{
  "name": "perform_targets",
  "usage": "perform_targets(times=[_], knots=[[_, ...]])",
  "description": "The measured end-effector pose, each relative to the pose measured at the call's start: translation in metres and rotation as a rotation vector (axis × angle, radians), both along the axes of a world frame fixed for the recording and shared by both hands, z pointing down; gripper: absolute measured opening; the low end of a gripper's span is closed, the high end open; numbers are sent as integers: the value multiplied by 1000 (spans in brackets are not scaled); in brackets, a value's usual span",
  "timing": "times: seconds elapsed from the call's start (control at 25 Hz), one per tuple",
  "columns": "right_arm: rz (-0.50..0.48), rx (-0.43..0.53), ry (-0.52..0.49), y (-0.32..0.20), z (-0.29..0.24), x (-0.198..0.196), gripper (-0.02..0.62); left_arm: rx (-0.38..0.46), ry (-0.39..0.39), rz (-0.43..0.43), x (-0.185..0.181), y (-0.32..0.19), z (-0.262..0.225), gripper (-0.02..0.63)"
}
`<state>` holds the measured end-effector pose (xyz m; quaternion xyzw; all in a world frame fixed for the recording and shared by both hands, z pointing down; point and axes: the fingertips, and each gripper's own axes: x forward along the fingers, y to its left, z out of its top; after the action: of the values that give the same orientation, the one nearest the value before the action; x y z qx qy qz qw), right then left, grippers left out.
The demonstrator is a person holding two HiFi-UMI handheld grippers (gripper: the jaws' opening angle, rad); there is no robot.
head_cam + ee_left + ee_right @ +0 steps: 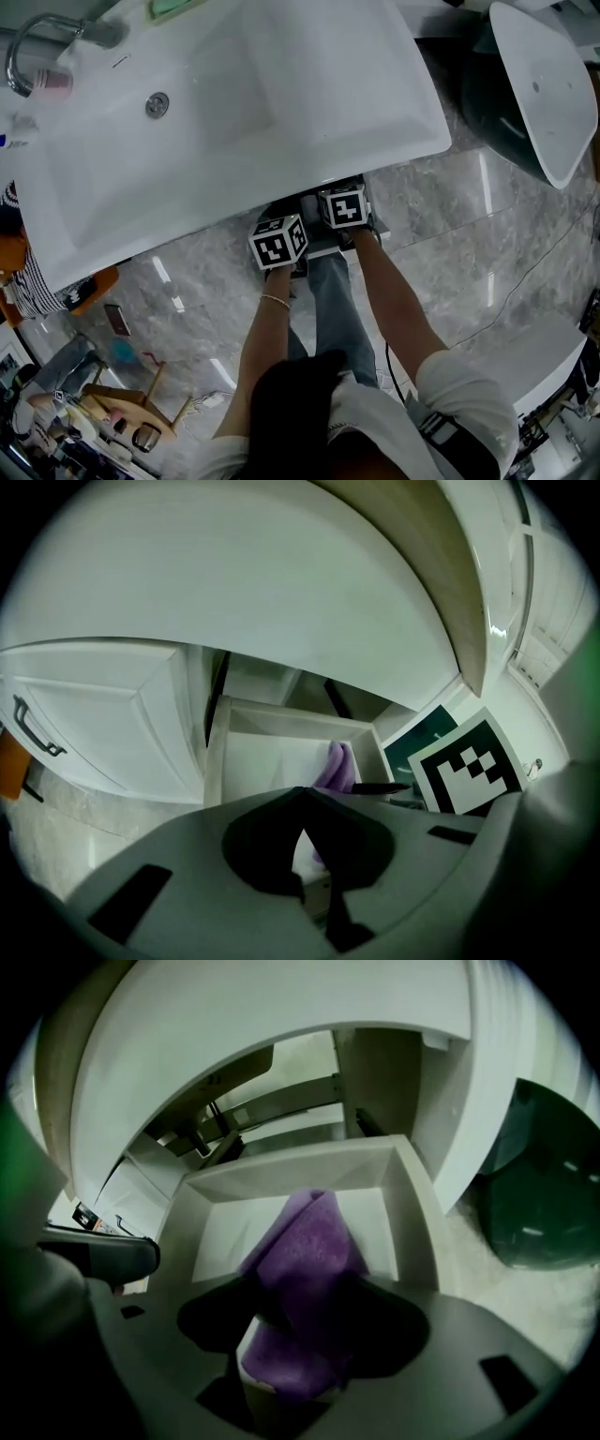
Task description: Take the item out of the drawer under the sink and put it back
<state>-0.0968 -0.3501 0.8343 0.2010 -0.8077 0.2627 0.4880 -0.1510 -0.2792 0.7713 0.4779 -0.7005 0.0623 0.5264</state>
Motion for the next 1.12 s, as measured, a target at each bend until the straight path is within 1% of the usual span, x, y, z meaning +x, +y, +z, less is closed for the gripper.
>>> perform_targets(times=[0.12,0.2,0.32,0.6,0.68,0.88,1.12], knots=[[-2,23,33,-3,4,4,288,1,-6,-3,-2,0,1,3],[10,47,50,-8,6,8,230,10,-7,11,0,-3,1,3],[36,61,52,-12,7,9,195,9,-5,16,2,-4,2,3],[57,66,60,-15,6,14,113,13,-25,-13,-1,2,-2,3],[57,69,61,-16,5,13,103,13,-29,-20,-2,4,-3,3],[64,75,57,-17,0,15,96,50,-80,-15,-5,1,-16,3],[84,53,-16,-1,-29,15,91,48,-51,-15,-4,7,-31,3]])
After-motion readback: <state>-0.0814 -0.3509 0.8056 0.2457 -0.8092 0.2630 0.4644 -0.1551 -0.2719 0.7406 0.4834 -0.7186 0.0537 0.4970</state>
